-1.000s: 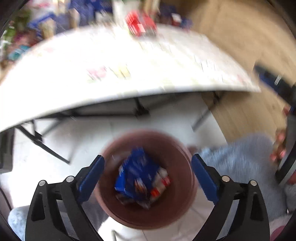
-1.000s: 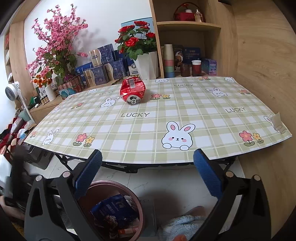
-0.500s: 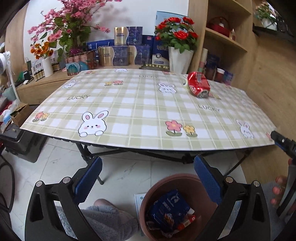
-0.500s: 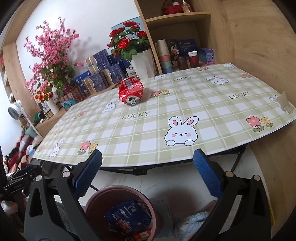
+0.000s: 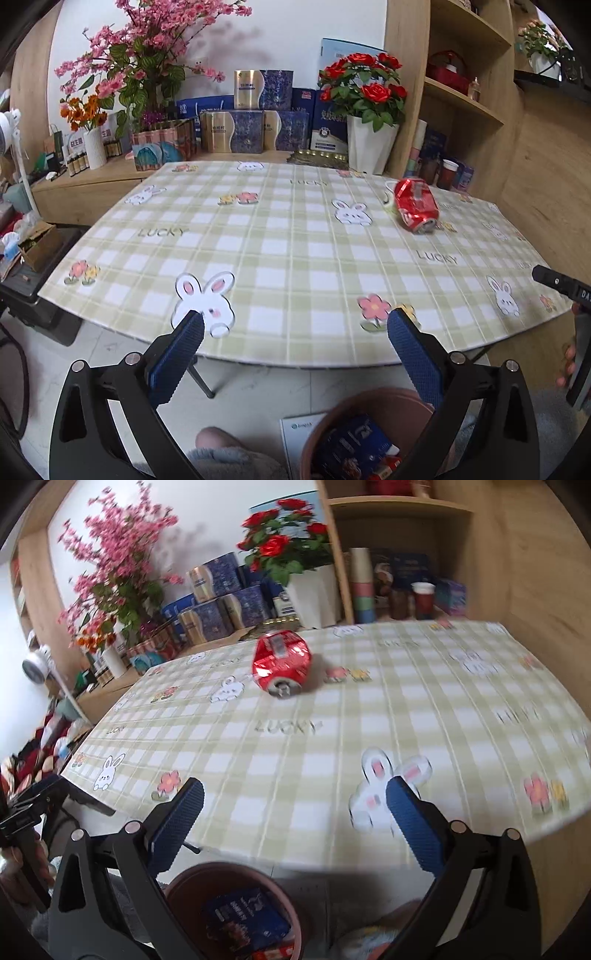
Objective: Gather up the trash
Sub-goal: 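Reach the right tool to the crushed red cola can and grasp it, then grasp the white paper cup with the left tool while the right tool lifts the can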
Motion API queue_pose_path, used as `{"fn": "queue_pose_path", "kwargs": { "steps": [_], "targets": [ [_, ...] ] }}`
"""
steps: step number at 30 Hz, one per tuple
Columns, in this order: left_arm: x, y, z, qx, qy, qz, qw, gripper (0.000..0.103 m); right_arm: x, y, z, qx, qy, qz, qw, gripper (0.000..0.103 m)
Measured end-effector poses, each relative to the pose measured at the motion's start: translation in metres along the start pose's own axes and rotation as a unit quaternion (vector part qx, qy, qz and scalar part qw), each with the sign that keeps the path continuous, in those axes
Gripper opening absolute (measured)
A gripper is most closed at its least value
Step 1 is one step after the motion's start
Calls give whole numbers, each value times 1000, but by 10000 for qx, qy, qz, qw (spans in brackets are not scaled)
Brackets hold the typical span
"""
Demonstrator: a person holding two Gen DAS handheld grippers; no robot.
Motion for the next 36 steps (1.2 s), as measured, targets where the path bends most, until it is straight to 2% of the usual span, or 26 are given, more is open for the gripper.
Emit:
{"fn": "queue_pose_path", "kwargs": {
  "steps": [6,9,13,20,25,31,33,34,35,36],
  "targets": [
    [6,-25,-32,-86,-83,166,9998,97,-9,-61,-66,143,63,512,9986,97],
    [5,-37,-45,-148,-22,231,9996,97,-26,-88,-105,219,214,461,9985,97],
    [-2,-50,-61,-190,15,181,9997,97,-48,-115,-161,446,144,240,9986,97],
    [-2,-55,-85,-133,12,209,9997,97,-49,-141,-224,762,-218,219,9966,97],
    [-3,-55,-96,-85,49,237,9997,97,-51,-140,-243,996,-436,62,9941,97],
    [-6,-51,-102,-1,94,159,9998,97,-52,-123,-243,1283,-802,-56,9885,59],
    [-7,-50,-102,12,115,137,9998,97,-49,-119,-237,1286,-956,-122,9870,36],
    [-8,-49,-102,19,133,128,9998,97,-48,-117,-232,1277,-1039,-145,9863,30],
    [-9,-49,-101,23,145,124,9998,97,-45,-115,-226,1245,-1120,-175,9857,17],
    [-10,-49,-101,31,165,116,9998,97,-44,-113,-219,1191,-1181,-213,9856,10]
  ]
}}
Point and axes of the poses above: each gripper's, at about its wrist camera, not at the fingertips, and z roughly against the way its jaws point, x to its left, y to its underside, the point moved 2 cm from there along -z, roughly the way its jaws point, and after that the axes turned 13 degrees about -y, right-handed, at the moved point
